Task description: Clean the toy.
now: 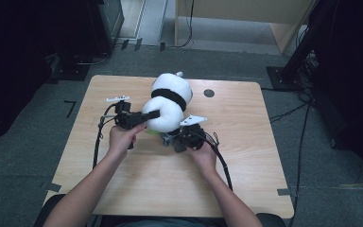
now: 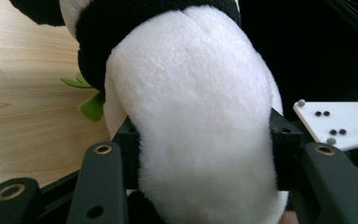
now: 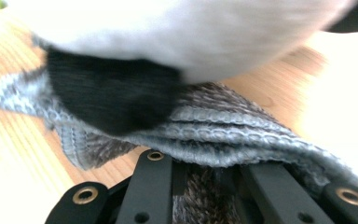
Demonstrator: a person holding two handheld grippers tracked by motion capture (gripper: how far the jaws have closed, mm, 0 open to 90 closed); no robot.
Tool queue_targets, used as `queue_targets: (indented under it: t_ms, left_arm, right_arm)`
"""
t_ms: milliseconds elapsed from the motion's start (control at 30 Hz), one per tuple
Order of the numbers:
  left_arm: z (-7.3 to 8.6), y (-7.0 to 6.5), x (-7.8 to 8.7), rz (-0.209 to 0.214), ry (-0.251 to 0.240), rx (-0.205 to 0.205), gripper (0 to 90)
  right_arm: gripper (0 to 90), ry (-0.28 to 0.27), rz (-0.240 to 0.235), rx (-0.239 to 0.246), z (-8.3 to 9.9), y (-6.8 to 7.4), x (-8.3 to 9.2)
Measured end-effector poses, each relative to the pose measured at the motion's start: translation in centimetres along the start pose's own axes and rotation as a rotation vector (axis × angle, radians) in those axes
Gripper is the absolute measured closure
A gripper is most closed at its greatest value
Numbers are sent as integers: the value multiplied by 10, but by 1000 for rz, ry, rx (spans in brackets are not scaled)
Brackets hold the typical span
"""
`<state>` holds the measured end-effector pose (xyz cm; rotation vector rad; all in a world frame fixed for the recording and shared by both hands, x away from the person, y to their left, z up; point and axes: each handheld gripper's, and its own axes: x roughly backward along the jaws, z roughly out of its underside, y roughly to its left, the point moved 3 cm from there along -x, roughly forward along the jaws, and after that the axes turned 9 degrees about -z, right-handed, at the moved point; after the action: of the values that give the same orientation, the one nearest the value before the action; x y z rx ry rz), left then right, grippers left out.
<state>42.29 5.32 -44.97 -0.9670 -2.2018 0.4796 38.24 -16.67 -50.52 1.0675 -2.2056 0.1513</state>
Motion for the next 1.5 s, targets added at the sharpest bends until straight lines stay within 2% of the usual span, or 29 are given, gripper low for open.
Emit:
queue_targets:
  t_ms: [267,500,667,767,867,1033,1267,1500]
  left_arm:
    - [-1,1,2,-3,-5,-4,468]
    - [-2,3,3,-11,-9,-6,466]
    - [-2,5,4,-32,-12,-18,466]
    - [-1,5,2,-43,-3,-27,466]
    - [2,4,-2,-47,14,-35,466]
    - [6,-3,-7,-40,33,-53,467]
    - [10,-11,-11,-33,39,-70,468]
    - [13,-17,-13,-51,25,-89,475]
  right_arm:
    - [804,-14,20,-67,-1,-16,13]
    - [805,-57,54,-141,-2,-35,32]
    - [805,-115,70,-175,-7,-45,50]
    - [803,-177,61,-185,-13,-46,65]
    - [801,-222,42,-173,-25,-38,79]
    - [800,-259,-8,-130,-40,-19,87]
    - [791,-255,-81,-89,-53,8,81]
    - [818,-213,-103,-74,-56,22,71]
